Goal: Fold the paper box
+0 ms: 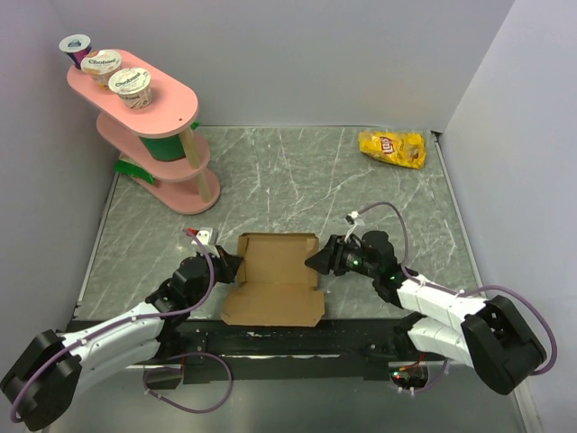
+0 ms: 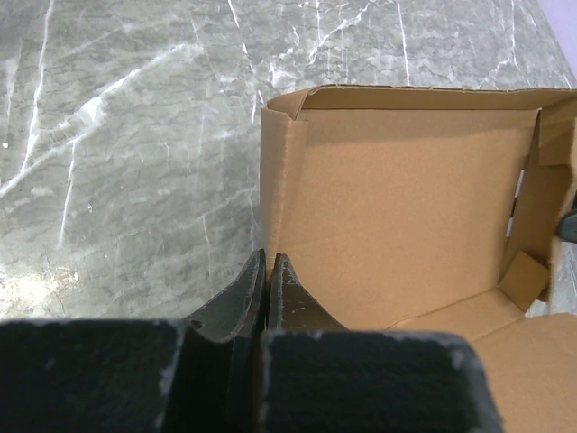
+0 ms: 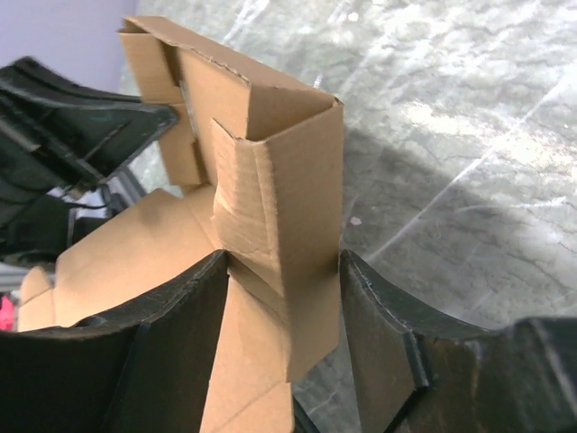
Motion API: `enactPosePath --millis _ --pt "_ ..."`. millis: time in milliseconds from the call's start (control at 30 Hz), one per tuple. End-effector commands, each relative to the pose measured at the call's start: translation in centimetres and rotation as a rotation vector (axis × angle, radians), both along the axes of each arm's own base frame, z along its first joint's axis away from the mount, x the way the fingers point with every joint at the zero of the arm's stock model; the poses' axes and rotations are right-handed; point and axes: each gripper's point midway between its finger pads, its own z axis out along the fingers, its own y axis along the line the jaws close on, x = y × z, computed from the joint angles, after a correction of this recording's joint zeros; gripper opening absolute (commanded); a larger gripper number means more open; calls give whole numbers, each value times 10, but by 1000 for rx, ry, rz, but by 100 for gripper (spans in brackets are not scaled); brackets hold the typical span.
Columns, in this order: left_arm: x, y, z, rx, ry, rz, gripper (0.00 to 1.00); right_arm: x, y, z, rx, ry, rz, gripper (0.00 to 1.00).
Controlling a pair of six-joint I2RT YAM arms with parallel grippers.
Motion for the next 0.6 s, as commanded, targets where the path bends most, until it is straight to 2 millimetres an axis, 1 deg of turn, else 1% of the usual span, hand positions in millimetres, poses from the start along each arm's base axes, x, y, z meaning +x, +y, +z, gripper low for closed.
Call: enactPosePath --millis 0,67,100,133,167,200,267,400,433,467,533,567 --pt "3 -6 18 -56 -42 -8 1 12 2 -1 -72 -24 -48 56" --pt "3 -5 18 -57 -43 -5 1 10 0 -6 -89 -11 -53 54" --pt "3 -5 18 -57 -43 -5 1 14 -1 -6 -105 -18 -67 53" --pt "3 -5 19 -61 -48 -3 1 13 -2 -8 -118 -13 -71 50" --pt "3 -4 19 -61 -50 0 1 12 -5 -13 -145 4 -81 50" --pt "3 -4 19 -60 -51 -1 1 16 -8 -14 -166 1 -106 49" --pt "3 -4 21 -66 -61 -4 1 16 -12 -19 -200 21 -131 46" --pt "2 -5 22 -66 -71 -11 1 24 -17 -23 -246 42 -208 42" --pt "2 -5 21 -62 -69 -13 1 27 -19 -27 -267 49 -226 40" --pt "1 -6 21 -58 -69 -17 1 30 -18 -24 -274 46 -234 37" --pt "1 -8 20 -47 -68 -20 1 31 -21 -33 -314 76 -260 34" --pt "1 -9 19 -42 -67 -19 1 34 -22 -32 -328 69 -281 33"
